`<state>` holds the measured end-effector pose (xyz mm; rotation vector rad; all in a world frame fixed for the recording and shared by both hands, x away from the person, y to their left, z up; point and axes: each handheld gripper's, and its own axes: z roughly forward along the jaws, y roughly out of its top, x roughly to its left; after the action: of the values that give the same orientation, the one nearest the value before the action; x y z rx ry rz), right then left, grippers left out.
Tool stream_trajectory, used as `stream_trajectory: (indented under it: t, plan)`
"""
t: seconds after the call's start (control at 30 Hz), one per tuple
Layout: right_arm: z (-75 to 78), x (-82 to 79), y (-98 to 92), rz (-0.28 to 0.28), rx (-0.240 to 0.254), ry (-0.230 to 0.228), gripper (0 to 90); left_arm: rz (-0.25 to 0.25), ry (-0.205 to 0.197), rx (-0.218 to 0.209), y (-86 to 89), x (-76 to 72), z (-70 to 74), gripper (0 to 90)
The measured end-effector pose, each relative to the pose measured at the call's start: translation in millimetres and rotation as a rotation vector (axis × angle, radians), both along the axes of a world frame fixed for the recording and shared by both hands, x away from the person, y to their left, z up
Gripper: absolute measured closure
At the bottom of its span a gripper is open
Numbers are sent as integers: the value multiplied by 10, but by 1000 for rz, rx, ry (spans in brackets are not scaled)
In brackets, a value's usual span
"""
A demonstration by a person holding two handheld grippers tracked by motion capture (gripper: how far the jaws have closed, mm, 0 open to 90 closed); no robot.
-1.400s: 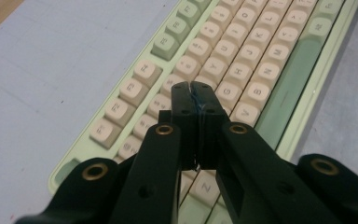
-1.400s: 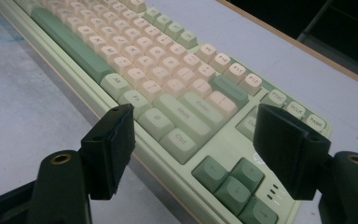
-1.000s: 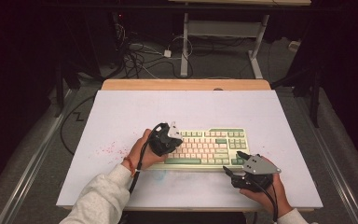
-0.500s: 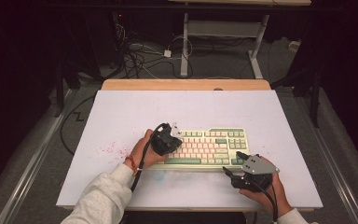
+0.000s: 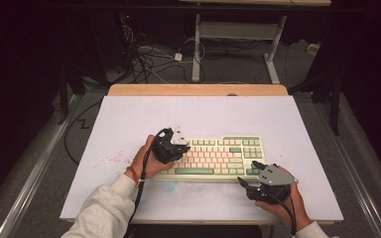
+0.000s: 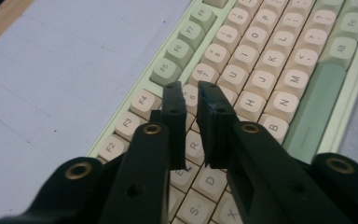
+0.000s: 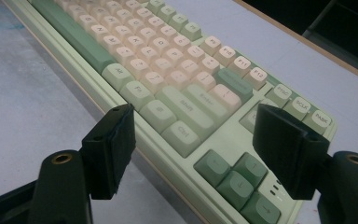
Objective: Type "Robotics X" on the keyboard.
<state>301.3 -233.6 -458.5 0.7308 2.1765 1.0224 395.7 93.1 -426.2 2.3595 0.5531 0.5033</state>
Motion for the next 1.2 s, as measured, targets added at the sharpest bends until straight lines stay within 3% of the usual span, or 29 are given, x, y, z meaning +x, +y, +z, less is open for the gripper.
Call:
stream_trajectory:
  t: [0.13,0.27,0.53,0.67,0.8,1.03,1.2]
  plan:
    - [-4,6,0,-10,-3,4,305,9,-42,-29,89,-54,47,680]
    - [1,5,0,-9,-4,1,307,23,-69,-26,168,-97,69,583]
    - [8,5,-15,-12,1,1,310,69,-123,-56,344,-201,64,294]
    - [7,9,-19,-12,3,3,311,88,-158,-78,439,-276,52,218]
    - [7,10,-17,-12,3,5,314,96,-194,-88,537,-354,46,187]
    - [-6,20,-6,-8,2,16,321,107,-249,-44,675,-472,9,187]
    - [3,24,-7,-4,13,23,334,135,-245,-33,787,-531,-55,186]
